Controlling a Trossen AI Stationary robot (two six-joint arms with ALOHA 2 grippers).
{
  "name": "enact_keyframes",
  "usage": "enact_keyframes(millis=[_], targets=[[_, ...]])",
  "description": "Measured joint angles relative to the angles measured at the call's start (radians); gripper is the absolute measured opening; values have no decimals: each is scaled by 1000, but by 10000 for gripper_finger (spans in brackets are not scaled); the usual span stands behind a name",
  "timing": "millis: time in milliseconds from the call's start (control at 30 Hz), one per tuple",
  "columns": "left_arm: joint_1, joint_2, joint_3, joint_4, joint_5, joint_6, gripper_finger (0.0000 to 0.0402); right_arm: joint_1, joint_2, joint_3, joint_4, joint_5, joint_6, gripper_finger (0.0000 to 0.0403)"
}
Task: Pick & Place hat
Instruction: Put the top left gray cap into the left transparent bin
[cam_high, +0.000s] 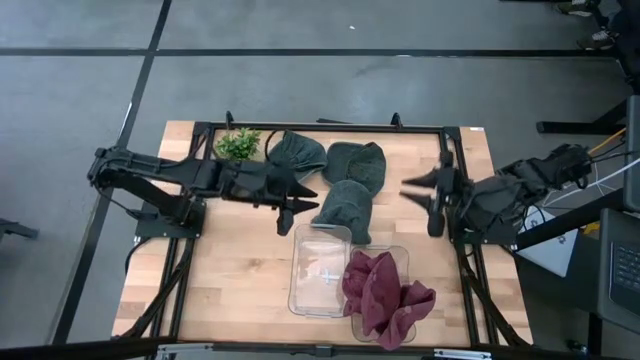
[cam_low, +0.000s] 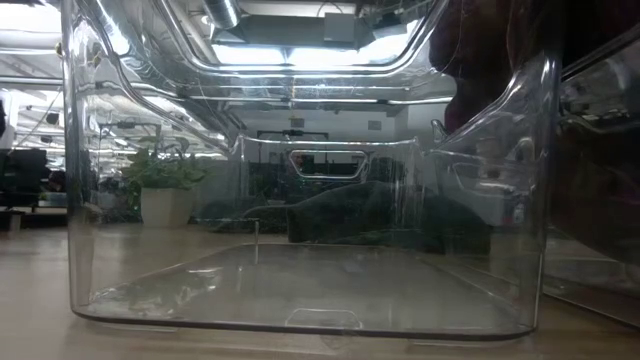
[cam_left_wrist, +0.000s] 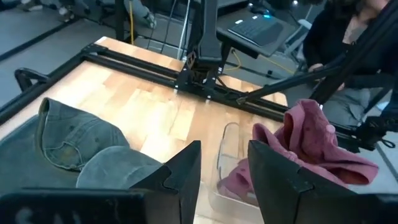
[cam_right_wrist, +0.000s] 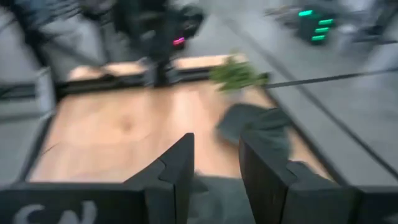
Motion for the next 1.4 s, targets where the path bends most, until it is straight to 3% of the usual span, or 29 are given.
enact_keyframes(millis=[200,400,633,900,1167,1400], targets=[[126,0,0,-40,82,121,127,-67,-7,0,0,124,20,125],[267,0,0,-56,93,305,127,-163,4,-21,8,127,77,125],[427,0,0,-61,225,547,127,-279,5,-73,54,127,144,125],[582,0,0,-123,216,730,127,-369,4,-190,215,127,169,125],[766,36,0,-191,236,657,127,-418,4,-283,332,125,168,125],[867,166,0,-222,274,477,127,-456,4,-319,332,125,135,125]])
